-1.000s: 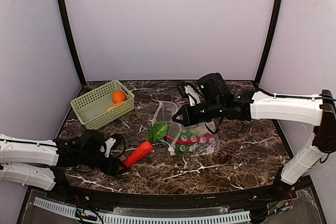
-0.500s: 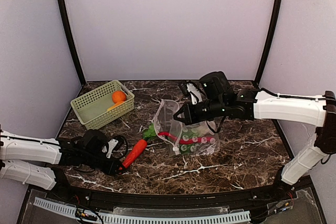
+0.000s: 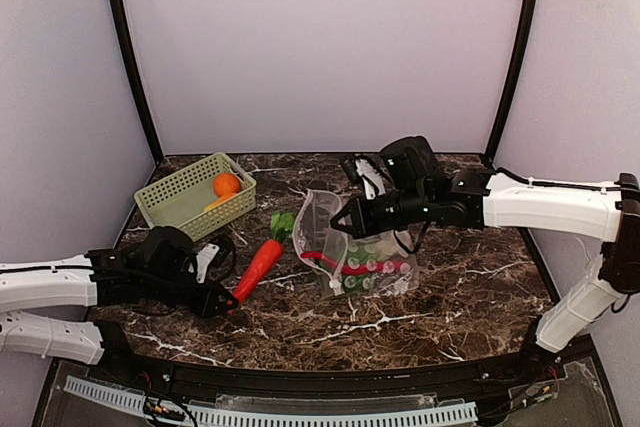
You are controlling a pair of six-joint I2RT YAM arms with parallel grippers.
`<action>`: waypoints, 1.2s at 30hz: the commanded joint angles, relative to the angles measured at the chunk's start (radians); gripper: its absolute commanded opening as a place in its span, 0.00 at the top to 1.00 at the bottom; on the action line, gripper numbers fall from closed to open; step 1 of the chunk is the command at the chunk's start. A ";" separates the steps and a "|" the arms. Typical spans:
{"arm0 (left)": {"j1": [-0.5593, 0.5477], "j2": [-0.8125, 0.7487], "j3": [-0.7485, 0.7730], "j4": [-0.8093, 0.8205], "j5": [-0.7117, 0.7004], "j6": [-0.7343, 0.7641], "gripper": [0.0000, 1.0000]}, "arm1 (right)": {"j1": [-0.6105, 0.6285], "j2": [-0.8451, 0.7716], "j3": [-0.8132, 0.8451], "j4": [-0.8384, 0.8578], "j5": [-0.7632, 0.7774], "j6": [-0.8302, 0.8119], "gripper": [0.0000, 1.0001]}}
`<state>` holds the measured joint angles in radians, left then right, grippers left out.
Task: Place the food in the zip-top bag and seal the zipper
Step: Pick up the fake vegetable from the center of the board, then place the fake vegetable in the zipper food storage bag.
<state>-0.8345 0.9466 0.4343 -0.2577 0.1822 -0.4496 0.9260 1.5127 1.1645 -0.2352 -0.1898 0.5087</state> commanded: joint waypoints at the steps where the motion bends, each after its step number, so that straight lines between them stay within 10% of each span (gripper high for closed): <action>1: -0.004 -0.109 0.117 -0.141 -0.055 -0.020 0.99 | -0.010 0.000 0.024 -0.016 0.005 -0.026 1.00; 18: -0.005 0.060 0.550 -0.586 0.221 0.009 0.99 | -0.010 0.027 0.109 -0.126 0.076 -0.114 1.00; 36: -0.004 0.301 0.721 -0.658 0.359 0.096 0.99 | 0.039 0.052 0.168 -0.148 0.008 -0.257 1.00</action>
<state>-0.8345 1.2068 1.1061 -0.8673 0.5114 -0.4076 0.9432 1.5467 1.2984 -0.3923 -0.1448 0.3069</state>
